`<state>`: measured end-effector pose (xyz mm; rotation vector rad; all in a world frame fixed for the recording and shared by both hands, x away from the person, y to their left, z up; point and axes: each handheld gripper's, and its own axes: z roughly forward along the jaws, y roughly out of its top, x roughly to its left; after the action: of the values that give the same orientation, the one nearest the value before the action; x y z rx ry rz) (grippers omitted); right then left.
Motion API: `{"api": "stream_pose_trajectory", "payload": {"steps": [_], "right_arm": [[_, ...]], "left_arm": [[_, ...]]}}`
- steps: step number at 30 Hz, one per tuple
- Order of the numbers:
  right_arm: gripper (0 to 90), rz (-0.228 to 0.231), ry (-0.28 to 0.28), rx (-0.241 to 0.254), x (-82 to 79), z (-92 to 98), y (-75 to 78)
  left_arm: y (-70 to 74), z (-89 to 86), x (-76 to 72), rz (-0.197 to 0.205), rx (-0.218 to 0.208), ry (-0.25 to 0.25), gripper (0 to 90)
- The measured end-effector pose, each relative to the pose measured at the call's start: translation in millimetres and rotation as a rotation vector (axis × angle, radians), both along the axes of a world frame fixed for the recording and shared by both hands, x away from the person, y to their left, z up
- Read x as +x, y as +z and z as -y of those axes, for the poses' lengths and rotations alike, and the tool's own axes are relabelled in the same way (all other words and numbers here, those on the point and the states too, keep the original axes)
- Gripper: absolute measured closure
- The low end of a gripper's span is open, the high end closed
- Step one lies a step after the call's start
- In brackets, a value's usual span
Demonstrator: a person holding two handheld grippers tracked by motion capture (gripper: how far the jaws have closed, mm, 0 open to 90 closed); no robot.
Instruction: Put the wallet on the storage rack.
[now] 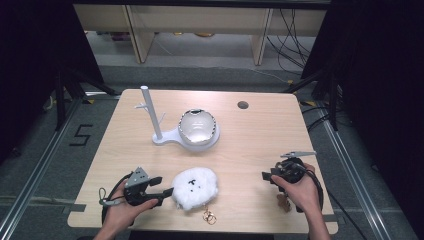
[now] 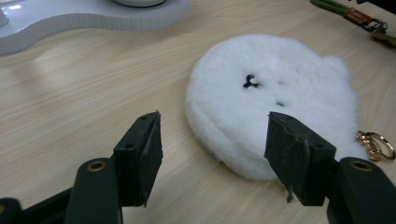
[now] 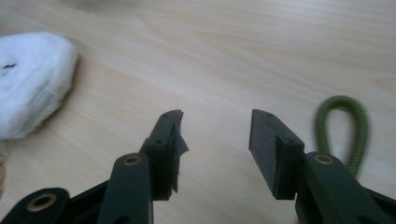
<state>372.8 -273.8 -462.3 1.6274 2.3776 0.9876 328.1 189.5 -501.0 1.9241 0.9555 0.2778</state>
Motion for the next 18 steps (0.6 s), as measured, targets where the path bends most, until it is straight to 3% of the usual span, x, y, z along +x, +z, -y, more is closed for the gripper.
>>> {"api": "stream_pose_trajectory", "payload": {"steps": [1,2,5,7,9,11,12,13,15,17,18], "right_arm": [[52.2,0.004,-0.011,-0.021,-0.4,-4.5,-0.8],[49.1,-0.021,0.021,-0.01,-0.3,-9.1,-1.5],[44.9,-0.02,0.043,-0.008,-0.7,-17.3,-5.6],[40.4,-0.057,0.105,-0.005,-1.1,-28.2,-10.1],[38.5,-0.043,0.118,-0.011,-1.9,-34.4,-13.3],[37.4,-0.034,0.126,-0.019,-2.2,-38.6,-14.9],[37.2,-0.054,0.082,-0.01,-4.8,-43.5,-14.8],[37.2,-0.026,0.102,-0.028,-3.3,-42.7,-15.9],[38.6,-0.02,0.084,-0.034,-4.3,-44.5,-15.0],[41.6,-0.061,0.11,-0.022,-5.0,-44.7,-14.6],[41.9,-0.049,0.097,-0.035,-6.1,-46.1,-16.1]], "left_arm": [[0.1,-0.9,2.2,-0.009,-0.001,0.013,35.0],[0.1,-0.9,2.2,-0.009,-0.001,0.013,34.3],[0.9,-2.5,10.5,-0.045,-0.019,0.008,33.2],[3.8,-0.5,16.5,-0.065,-0.016,0.024,32.7],[6.8,1.6,20.2,-0.073,-0.007,0.02,32.7],[11.0,4.9,23.9,-0.094,-0.003,0.005,32.7],[13.6,7.4,25.0,-0.107,0.008,0.006,32.7],[15.2,9.5,27.7,-0.112,0.002,-0.008,32.8],[18.1,11.3,31.8,-0.127,0.029,-0.024,33.0],[19.7,16.6,36.1,-0.154,0.027,-0.022,33.0],[20.5,17.8,37.9,-0.163,0.029,-0.029,33.0]]}}
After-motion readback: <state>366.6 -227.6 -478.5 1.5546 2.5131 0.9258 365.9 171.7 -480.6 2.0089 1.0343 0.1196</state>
